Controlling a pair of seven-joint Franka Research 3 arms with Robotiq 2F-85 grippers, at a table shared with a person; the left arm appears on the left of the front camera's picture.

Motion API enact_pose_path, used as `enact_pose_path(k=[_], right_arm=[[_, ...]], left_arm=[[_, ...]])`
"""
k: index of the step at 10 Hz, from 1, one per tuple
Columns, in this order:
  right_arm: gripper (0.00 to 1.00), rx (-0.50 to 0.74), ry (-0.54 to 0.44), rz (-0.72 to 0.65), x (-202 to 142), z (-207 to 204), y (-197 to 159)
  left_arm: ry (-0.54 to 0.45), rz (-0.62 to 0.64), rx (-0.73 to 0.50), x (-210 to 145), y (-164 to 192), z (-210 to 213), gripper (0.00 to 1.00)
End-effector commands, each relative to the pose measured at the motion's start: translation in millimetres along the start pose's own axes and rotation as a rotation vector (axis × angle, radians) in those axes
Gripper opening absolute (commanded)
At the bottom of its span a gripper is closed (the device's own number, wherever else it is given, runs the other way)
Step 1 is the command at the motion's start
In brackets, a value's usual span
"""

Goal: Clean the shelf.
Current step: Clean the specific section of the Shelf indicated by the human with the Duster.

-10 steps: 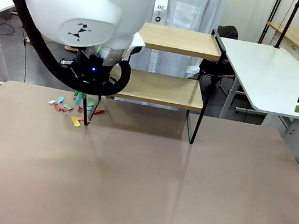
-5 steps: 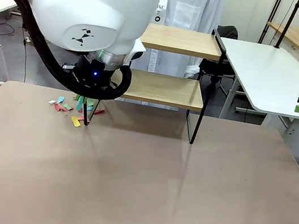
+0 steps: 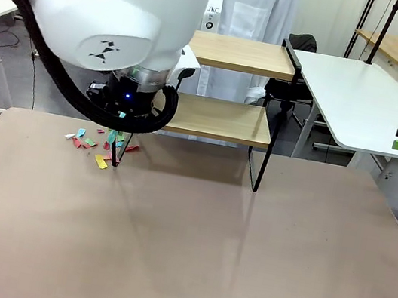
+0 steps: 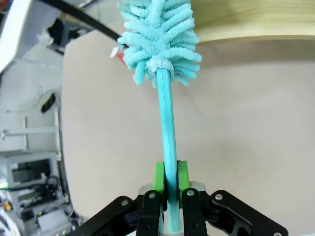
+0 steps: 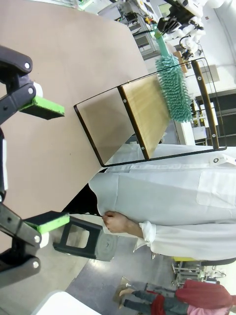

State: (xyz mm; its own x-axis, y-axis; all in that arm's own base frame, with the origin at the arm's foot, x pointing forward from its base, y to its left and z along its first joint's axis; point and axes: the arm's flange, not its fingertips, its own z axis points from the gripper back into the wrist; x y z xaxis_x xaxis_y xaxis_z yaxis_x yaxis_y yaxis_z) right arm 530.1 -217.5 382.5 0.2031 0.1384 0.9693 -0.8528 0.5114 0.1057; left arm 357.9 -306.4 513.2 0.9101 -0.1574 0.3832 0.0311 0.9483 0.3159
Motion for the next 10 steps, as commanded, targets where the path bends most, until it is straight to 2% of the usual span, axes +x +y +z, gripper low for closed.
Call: enact_pose_path(k=[1,5,7,10], right_arm=[[1.0,-0.002,0.0,0.005,3.0,-1.5,0.7],[1.0,-0.002,0.0,0.005,3.0,-1.5,0.7],[1.0,-0.002,0.0,0.005,3.0,-1.5,0.7],[1.0,-0.002,0.0,0.005,3.0,-1.5,0.7]], left_arm=[[-0.066,-0.061,-0.122,-19.5,33.1,-4.1,0.13],[-0.168,-0.189,-0.354,-29.1,67.6,-6.0,0.13],[-0.184,-0.313,-0.453,-29.6,87.1,-9.9,0.13],[-0.21,-0.424,-0.594,-27.3,110.3,-14.6,0.13]])
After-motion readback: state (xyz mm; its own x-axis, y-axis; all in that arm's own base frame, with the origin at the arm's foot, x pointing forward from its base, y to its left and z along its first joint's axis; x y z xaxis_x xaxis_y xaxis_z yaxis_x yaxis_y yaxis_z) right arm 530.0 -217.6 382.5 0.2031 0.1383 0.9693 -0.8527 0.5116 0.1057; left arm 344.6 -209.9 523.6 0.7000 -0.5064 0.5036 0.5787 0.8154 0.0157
